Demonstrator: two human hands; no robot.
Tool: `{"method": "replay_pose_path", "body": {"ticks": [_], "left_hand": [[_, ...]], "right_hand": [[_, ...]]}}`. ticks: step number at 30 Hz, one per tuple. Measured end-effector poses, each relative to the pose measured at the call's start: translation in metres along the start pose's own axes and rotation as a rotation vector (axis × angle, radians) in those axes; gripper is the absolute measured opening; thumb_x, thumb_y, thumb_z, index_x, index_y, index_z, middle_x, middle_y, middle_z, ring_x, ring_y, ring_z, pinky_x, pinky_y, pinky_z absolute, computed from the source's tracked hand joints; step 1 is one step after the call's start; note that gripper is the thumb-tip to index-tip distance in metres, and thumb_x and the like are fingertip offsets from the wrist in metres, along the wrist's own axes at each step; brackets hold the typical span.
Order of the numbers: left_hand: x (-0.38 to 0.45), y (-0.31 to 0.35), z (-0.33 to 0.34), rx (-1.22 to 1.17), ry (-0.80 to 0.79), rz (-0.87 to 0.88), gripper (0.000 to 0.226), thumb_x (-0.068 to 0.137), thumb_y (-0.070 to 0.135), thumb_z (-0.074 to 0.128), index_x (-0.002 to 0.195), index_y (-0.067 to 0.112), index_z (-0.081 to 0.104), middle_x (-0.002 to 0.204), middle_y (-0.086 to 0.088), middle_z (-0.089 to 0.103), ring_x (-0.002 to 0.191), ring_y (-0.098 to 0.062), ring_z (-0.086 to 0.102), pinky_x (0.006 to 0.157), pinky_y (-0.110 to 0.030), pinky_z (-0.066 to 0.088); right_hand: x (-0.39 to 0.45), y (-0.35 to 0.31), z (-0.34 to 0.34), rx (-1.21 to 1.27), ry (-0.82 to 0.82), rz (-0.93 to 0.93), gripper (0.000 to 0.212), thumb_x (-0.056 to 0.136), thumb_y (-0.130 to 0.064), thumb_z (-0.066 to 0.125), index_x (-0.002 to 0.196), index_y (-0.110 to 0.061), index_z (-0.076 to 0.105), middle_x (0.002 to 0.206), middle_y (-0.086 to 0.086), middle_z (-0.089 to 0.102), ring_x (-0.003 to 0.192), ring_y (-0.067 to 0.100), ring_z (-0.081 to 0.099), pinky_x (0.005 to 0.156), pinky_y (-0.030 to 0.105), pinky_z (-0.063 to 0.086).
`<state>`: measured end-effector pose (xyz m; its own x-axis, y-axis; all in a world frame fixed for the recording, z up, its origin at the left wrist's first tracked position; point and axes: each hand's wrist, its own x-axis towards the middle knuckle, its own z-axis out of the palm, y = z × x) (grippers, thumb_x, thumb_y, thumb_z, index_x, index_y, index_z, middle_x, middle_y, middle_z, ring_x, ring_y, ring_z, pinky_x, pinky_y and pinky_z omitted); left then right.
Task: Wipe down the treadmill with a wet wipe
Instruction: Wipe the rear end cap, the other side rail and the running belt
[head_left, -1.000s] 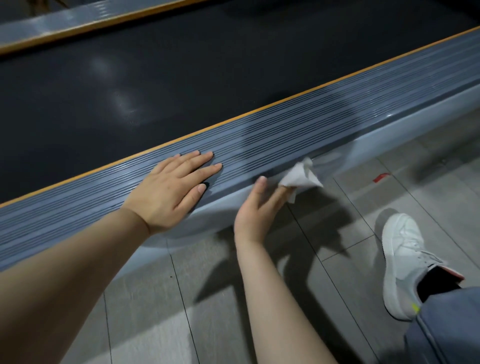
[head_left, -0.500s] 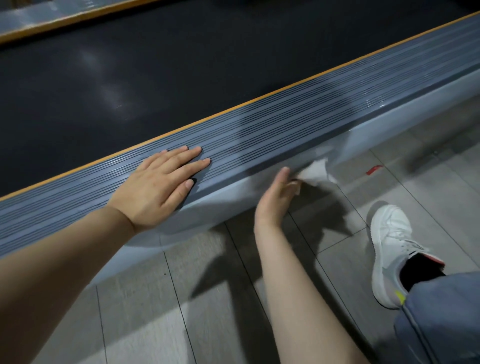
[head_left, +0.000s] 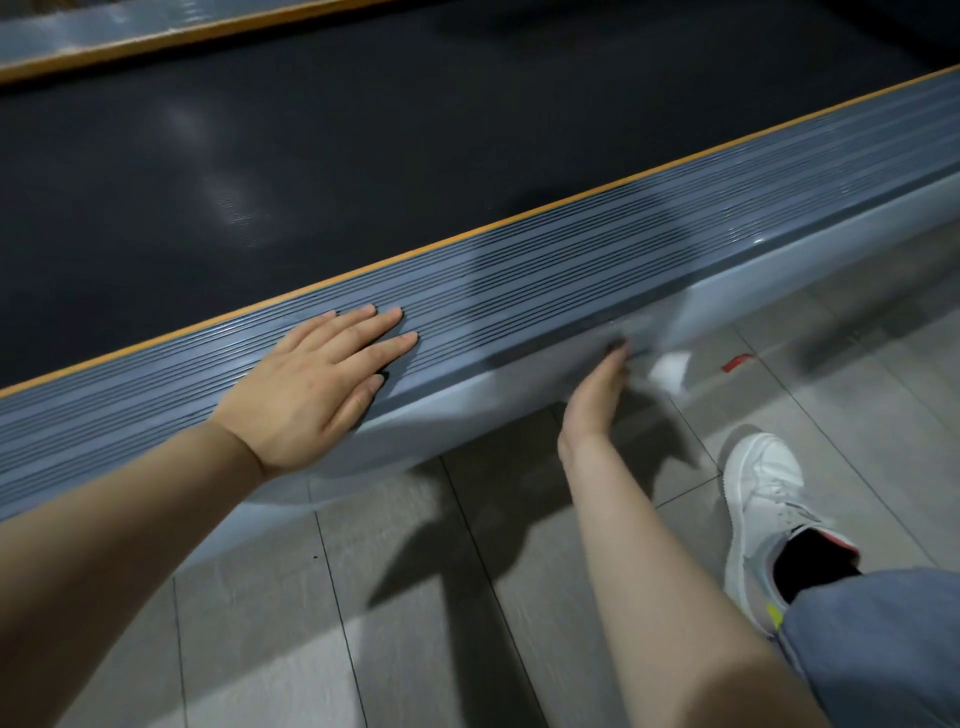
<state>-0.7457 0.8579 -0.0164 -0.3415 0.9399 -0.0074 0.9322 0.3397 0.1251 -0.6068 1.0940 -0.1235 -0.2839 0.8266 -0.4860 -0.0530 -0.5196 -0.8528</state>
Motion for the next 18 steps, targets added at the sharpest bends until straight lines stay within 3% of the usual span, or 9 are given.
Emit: {"method": "replay_pose_path", "body": {"ticks": [2, 4, 7, 10, 12, 14, 18], "left_hand": [[0.001, 0.000, 0.000, 0.003, 0.002, 0.001, 0.054, 0.103, 0.040, 0.019, 0.153, 0.025, 0.035, 0.160, 0.000, 0.032, 0.148, -0.024, 0.029, 0.118, -0.047, 0.026], [0.000, -0.001, 0.001, 0.005, 0.007, -0.002, 0.054, 0.103, 0.040, 0.020, 0.153, 0.026, 0.034, 0.160, 0.001, 0.031, 0.148, -0.023, 0.028, 0.119, -0.046, 0.025], [0.000, -0.001, 0.001, -0.002, 0.011, -0.001, 0.054, 0.104, 0.041, 0.019, 0.153, 0.026, 0.035, 0.160, 0.001, 0.031, 0.148, -0.022, 0.028, 0.119, -0.047, 0.024], [0.001, 0.000, 0.001, -0.017, 0.008, -0.004, 0.055, 0.104, 0.043, 0.017, 0.153, 0.026, 0.035, 0.160, 0.001, 0.031, 0.148, -0.023, 0.028, 0.118, -0.049, 0.026], [0.001, 0.001, 0.002, -0.016, 0.015, -0.006, 0.055, 0.104, 0.042, 0.018, 0.153, 0.027, 0.035, 0.160, 0.001, 0.031, 0.148, -0.022, 0.028, 0.118, -0.050, 0.026], [0.000, 0.000, 0.002, -0.021, 0.021, -0.006, 0.054, 0.104, 0.040, 0.019, 0.153, 0.027, 0.035, 0.160, 0.002, 0.031, 0.149, -0.022, 0.027, 0.118, -0.049, 0.026], [0.000, 0.000, 0.000, -0.007, 0.016, -0.002, 0.053, 0.103, 0.039, 0.021, 0.153, 0.027, 0.036, 0.160, 0.002, 0.031, 0.149, -0.021, 0.027, 0.119, -0.046, 0.024]], "right_hand": [[0.003, 0.000, -0.010, 0.127, -0.060, 0.197, 0.070, 0.094, -0.069, 0.029, 0.153, -0.031, 0.025, 0.155, -0.001, 0.035, 0.141, 0.022, 0.034, 0.114, 0.040, 0.028], [0.006, -0.015, -0.011, 0.160, -0.063, 0.178, 0.075, 0.092, -0.073, 0.026, 0.154, -0.032, 0.022, 0.158, 0.001, 0.029, 0.144, 0.023, 0.029, 0.118, 0.046, 0.021], [0.020, -0.053, -0.005, 0.107, 0.071, -0.105, 0.073, 0.097, -0.066, 0.023, 0.156, -0.025, 0.009, 0.162, 0.001, 0.015, 0.147, 0.020, 0.019, 0.114, 0.036, 0.019], [0.045, -0.078, -0.004, 0.047, 0.181, -0.322, 0.062, 0.104, -0.049, 0.024, 0.156, -0.018, 0.011, 0.162, 0.002, 0.017, 0.146, 0.017, 0.022, 0.105, 0.022, 0.022], [0.063, -0.075, -0.012, 0.109, 0.176, -0.221, 0.062, 0.103, -0.050, 0.025, 0.156, -0.018, 0.016, 0.161, 0.004, 0.021, 0.146, 0.019, 0.023, 0.111, 0.025, 0.021], [0.069, -0.059, -0.023, 0.156, 0.076, -0.056, 0.072, 0.096, -0.066, 0.024, 0.154, -0.024, 0.023, 0.158, 0.002, 0.029, 0.144, 0.020, 0.028, 0.115, 0.033, 0.023], [0.057, -0.013, -0.024, 0.210, 0.025, 0.162, 0.063, 0.094, -0.067, 0.032, 0.142, -0.028, 0.044, 0.143, 0.004, 0.050, 0.128, 0.024, 0.048, 0.109, 0.043, 0.036]]}}
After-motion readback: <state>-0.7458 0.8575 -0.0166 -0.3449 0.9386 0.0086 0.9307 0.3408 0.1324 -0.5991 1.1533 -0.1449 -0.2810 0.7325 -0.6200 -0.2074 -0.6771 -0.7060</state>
